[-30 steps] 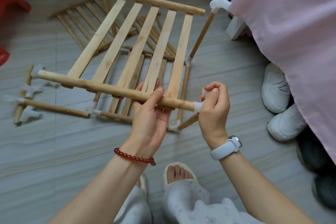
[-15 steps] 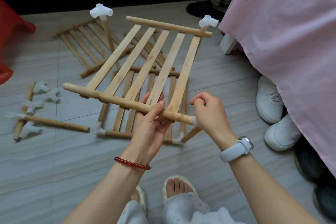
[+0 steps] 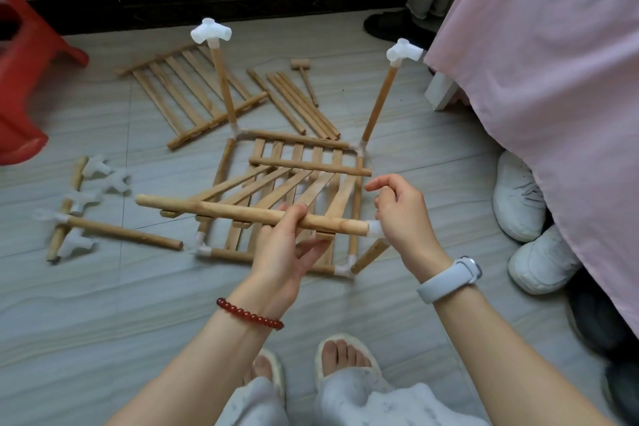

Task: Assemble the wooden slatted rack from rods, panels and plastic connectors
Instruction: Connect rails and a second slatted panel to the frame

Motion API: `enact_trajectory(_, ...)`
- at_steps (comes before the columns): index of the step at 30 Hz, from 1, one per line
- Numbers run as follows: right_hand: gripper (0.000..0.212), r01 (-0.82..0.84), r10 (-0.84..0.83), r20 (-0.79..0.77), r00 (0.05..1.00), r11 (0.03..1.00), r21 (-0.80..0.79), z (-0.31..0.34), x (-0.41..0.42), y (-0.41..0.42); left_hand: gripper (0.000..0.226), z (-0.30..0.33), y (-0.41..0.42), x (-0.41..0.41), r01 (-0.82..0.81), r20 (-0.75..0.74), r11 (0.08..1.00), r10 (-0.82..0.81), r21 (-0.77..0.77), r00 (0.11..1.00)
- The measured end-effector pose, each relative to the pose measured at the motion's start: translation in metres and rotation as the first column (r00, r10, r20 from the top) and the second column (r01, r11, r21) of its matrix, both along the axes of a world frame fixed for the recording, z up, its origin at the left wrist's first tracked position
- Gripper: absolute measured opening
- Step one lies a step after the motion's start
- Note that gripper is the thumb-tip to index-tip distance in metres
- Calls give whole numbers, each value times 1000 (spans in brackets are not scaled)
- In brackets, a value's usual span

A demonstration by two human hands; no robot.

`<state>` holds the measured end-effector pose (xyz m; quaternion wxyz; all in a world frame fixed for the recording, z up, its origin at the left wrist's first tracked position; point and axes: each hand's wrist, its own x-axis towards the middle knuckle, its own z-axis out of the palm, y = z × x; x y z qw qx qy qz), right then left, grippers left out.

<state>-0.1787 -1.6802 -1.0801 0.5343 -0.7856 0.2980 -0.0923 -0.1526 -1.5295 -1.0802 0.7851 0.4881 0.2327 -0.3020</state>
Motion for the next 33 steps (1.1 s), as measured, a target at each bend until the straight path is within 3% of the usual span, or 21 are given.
enact_trajectory(4,34,-20,20,18,1000,1000,5,0,-2,-3,26,14,13,6,252,-19,947,-254,201,967)
enact_trajectory(5,34,-23,23,26,999,1000,7,0,-2,-3,32,18,19,8,359,-5,875,-378,325,926)
enact_trajectory(7,33,-24,23,42,999,1000,10,-2,-3,-3,49,23,33,11,465,47,612,-635,639,771)
enact_trajectory(8,33,-22,21,47,999,1000,10,-3,-3,-3,58,22,40,13,361,102,436,-741,824,664)
enact_trajectory(9,33,-17,17,52,998,1000,8,-3,-3,-3,62,19,45,15,108,173,270,-826,957,537)
enact_trajectory(10,33,-12,11,59,998,1000,10,-4,-2,-3,59,17,48,17,-202,262,195,-882,960,393)
enact_trajectory(11,33,-8,7,62,998,1000,14,-4,-2,-3,52,15,50,18,-416,333,216,-914,883,230)
enact_trajectory(13,32,-10,10,64,998,1000,14,-5,-2,-2,48,8,46,19,-525,319,277,-948,805,-10)
enact_trajectory(15,31,-4,4,70,998,1000,12,-6,-2,-3,55,-4,36,21,-483,217,249,-969,839,-122)
enact_trajectory(17,30,2,-3,74,997,1000,13,-6,-2,-2,37,-6,32,25,-480,209,285,-956,830,-207)
enact_trajectory(23,26,40,-42,96,995,999,22,-4,-4,-1,34,6,30,37,-506,218,383,-909,773,-355)
enact_trajectory(28,21,73,-71,84,994,997,-24,-1,-7,-1,29,24,26,36,-485,173,352,-911,801,-376)
enact_trajectory(33,23,106,-109,76,991,993,44,-1,-7,-6,30,32,19,40,-486,161,349,-908,801,-386)
